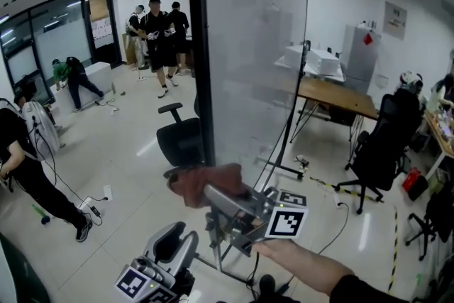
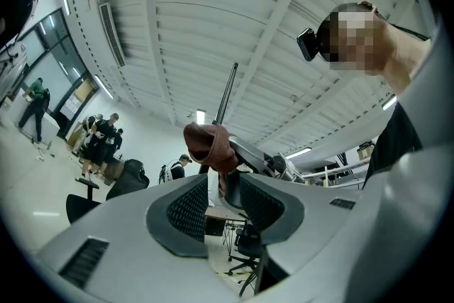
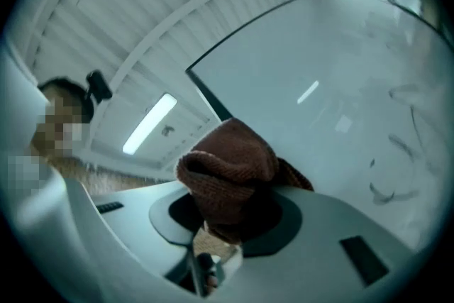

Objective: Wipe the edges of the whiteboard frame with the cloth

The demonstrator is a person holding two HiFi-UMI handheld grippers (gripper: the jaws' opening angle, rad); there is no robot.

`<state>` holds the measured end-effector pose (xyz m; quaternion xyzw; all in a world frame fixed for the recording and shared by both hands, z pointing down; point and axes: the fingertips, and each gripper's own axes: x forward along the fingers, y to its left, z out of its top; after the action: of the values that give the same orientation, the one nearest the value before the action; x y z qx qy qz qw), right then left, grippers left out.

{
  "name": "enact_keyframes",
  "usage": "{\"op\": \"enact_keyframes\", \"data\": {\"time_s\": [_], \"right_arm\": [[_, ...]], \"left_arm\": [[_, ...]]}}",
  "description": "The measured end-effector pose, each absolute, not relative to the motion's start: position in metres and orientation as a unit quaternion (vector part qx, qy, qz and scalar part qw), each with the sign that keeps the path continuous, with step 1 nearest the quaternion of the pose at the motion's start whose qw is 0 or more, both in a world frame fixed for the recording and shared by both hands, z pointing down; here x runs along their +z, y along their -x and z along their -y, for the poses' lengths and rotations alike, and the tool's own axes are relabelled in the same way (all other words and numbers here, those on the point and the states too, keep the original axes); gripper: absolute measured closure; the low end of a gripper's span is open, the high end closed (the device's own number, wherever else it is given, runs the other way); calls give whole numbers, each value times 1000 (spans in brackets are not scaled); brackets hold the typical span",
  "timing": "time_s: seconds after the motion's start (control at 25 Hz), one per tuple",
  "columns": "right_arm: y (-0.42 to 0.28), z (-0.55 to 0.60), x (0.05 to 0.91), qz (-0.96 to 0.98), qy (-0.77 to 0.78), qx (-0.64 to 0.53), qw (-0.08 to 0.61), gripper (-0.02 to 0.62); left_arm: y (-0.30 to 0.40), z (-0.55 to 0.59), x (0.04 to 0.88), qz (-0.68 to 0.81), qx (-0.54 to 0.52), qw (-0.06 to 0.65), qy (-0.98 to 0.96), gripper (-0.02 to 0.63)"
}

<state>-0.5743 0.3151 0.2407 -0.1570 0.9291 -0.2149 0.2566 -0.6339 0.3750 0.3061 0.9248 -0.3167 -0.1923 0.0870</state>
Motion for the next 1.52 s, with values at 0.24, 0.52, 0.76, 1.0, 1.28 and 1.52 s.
{"op": "enact_keyframes", "data": {"time_s": [0.24, 0.52, 0.76, 1.0, 1.28, 1.52], "right_arm": [[581, -348, 233, -870, 294, 393, -42, 469], [578, -319, 262, -841, 285, 421, -184, 469], [581, -312, 229, -919, 279, 264, -82, 469], [578, -306, 218, -952, 232, 190, -62, 468], [576, -307, 201, -967, 198, 147, -62, 469], [575, -304, 184, -980, 159, 109, -52, 469]], "left_arm": [[654, -374, 306, 342, -210, 88, -912, 471], [650, -372, 308, 341, -216, 87, -911, 471], [647, -368, 292, 333, -206, 73, -917, 471], [636, -367, 257, 312, -196, 39, -929, 471], [617, -366, 215, 277, -183, 7, -943, 471], [600, -366, 191, 251, -171, 4, -953, 471]]}}
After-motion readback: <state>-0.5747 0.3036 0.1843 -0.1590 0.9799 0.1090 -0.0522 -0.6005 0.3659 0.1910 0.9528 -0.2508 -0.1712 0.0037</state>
